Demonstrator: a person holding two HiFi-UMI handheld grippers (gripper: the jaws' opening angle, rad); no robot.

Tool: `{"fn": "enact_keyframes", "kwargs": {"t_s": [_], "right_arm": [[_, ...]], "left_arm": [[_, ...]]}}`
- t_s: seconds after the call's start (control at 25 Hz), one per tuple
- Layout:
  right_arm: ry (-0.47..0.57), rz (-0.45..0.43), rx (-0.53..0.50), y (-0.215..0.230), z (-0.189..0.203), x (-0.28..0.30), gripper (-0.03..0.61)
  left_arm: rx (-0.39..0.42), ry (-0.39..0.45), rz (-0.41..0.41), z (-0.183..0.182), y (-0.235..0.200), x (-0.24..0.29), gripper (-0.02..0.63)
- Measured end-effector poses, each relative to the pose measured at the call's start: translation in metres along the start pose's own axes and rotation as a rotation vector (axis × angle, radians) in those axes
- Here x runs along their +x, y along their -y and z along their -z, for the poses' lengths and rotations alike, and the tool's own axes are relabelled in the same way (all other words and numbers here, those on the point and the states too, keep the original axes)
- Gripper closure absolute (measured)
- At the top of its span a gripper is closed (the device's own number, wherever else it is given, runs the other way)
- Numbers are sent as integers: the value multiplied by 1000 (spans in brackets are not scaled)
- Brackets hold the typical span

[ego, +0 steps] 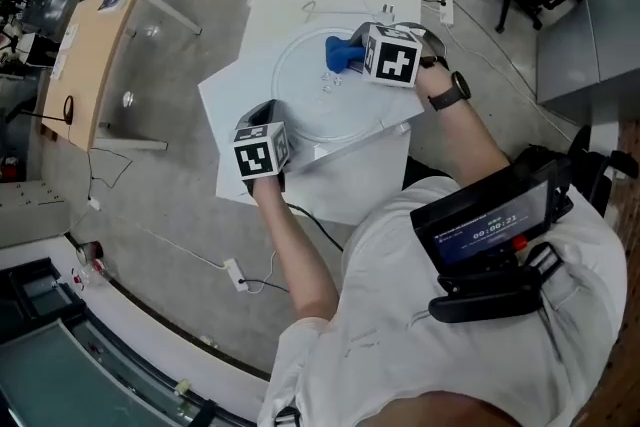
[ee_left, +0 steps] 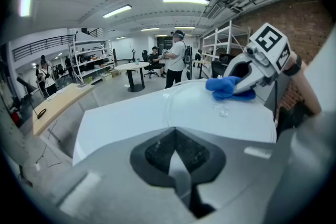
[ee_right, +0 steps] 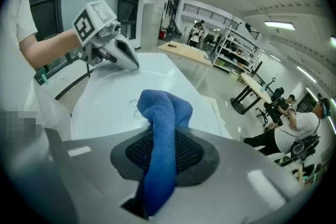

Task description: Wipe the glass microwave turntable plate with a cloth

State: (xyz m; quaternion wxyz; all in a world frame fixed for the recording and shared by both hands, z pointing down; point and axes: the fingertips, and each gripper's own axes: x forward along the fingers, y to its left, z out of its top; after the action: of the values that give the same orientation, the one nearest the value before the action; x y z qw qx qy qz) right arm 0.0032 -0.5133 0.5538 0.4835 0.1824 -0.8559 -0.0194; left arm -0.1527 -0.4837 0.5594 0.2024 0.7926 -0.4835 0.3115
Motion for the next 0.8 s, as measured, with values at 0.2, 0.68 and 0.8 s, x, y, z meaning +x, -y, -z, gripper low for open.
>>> {"fn": "enact_keyframes", "kwargs": {"t_s": [0.2,0.68,0.8], "right_arm": [[-14,-194,-54,-59,0,-16,491],[205,7,-30,-40,-79,42,500],[124,150,30,1,-43,33,502]], "left_arm": [[20,4,-22,1,-2,2,612],[20,4,-18,1,-2,3,612],[6,10,7,-1,4,2,612]]}}
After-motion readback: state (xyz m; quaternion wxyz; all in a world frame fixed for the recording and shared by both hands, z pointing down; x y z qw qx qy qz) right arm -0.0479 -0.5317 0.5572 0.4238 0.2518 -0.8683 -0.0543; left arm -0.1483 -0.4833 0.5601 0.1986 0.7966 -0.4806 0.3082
